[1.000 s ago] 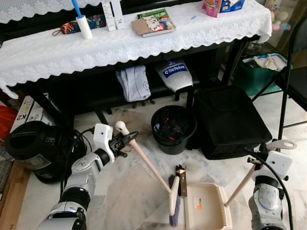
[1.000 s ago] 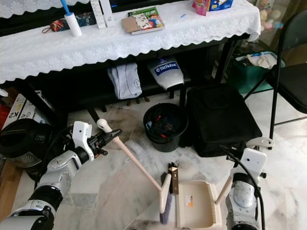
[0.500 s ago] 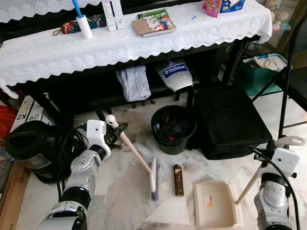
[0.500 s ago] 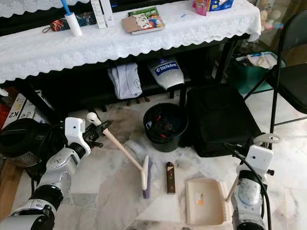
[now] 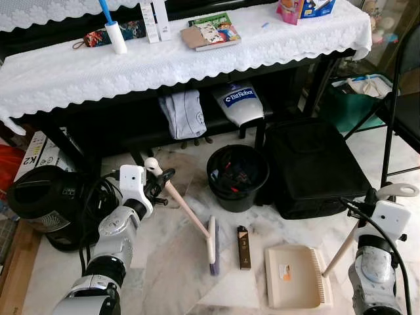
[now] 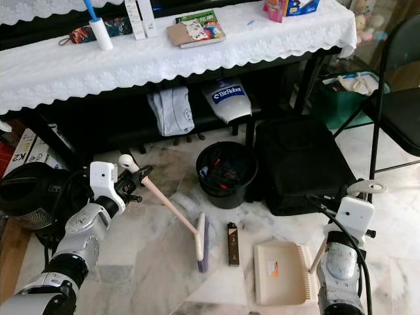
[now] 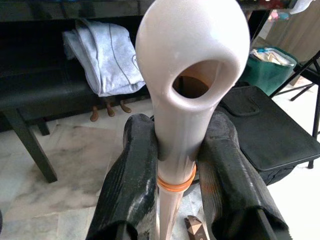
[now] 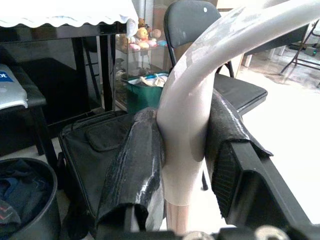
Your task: Sweep floor
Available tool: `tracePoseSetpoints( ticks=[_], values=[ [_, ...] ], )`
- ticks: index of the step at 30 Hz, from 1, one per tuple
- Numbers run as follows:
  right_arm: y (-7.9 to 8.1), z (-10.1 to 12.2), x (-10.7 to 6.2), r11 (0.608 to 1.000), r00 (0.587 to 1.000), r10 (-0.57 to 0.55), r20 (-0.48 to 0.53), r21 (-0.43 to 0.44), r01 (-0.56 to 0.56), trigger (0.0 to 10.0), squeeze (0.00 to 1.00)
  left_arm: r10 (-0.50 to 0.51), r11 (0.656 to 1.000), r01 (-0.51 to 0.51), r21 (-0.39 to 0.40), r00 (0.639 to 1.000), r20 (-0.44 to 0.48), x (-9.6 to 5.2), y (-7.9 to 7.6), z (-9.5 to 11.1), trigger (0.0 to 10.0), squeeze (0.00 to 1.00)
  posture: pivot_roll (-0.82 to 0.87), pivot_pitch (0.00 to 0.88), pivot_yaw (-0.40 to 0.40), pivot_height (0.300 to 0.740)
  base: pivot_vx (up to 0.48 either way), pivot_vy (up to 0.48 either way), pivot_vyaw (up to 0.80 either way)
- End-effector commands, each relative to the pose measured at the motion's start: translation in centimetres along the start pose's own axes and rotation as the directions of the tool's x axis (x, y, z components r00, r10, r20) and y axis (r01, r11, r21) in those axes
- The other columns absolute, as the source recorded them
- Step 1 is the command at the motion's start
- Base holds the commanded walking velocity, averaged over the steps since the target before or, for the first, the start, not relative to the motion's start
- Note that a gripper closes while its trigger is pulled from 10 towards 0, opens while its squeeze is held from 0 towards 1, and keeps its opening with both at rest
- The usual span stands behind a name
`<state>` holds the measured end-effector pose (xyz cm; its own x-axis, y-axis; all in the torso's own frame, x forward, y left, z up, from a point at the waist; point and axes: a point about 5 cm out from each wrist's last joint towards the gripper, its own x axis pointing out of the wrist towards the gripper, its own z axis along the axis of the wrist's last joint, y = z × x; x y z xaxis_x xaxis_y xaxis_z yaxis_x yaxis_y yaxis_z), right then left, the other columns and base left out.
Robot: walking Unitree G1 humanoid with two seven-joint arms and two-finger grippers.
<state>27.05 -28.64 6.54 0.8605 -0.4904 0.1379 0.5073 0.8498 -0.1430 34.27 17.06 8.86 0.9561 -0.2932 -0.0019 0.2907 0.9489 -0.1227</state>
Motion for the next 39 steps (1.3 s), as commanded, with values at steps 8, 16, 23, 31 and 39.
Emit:
tracePoseSetpoints(
  ticks=[8,16,23,31,39],
  values=[
    [0.2,0.5,0.2,1.000,1.000,0.007,0.020,0.006,-0.007,10.0,0.00,0.015,1.000,-0.015,0.015,1.000,0.013,0.1,0.3,0.3,10.0,0.00,-0.14,0.099,0.082,0.740,0.330,0.000,0.00],
    [0.2,0.4,0.2,1.000,1.000,0.011,0.012,0.005,-0.011,10.0,0.00,0.012,1.000,-0.012,0.018,1.000,0.012,0.1,0.3,0.3,10.0,0.00,-0.14,0.100,0.081,0.740,0.341,0.000,0.00],
    [0.6,0.1,-0.1,1.000,1.000,0.027,-0.002,0.009,-0.027,10.0,0.00,0.019,0.999,-0.020,0.027,1.000,0.006,0.1,0.3,0.3,10.0,0.00,-0.14,0.101,0.079,0.740,0.000,0.000,0.00],
    [0.9,-0.5,-0.5,0.999,0.999,0.043,-0.028,0.018,-0.042,10.0,0.00,-0.011,0.998,0.012,0.067,1.000,-0.017,-0.1,0.4,0.0,10.0,0.00,-0.14,0.100,0.081,0.740,0.000,0.000,0.00],
    [1.5,-0.9,-1.0,0.997,0.997,0.063,-0.055,0.047,-0.060,10.0,0.00,-0.011,0.996,0.014,0.084,0.999,-0.030,-0.3,0.4,-0.3,10.0,0.00,-0.13,0.106,0.080,0.740,0.000,0.000,0.00]
  ],
)
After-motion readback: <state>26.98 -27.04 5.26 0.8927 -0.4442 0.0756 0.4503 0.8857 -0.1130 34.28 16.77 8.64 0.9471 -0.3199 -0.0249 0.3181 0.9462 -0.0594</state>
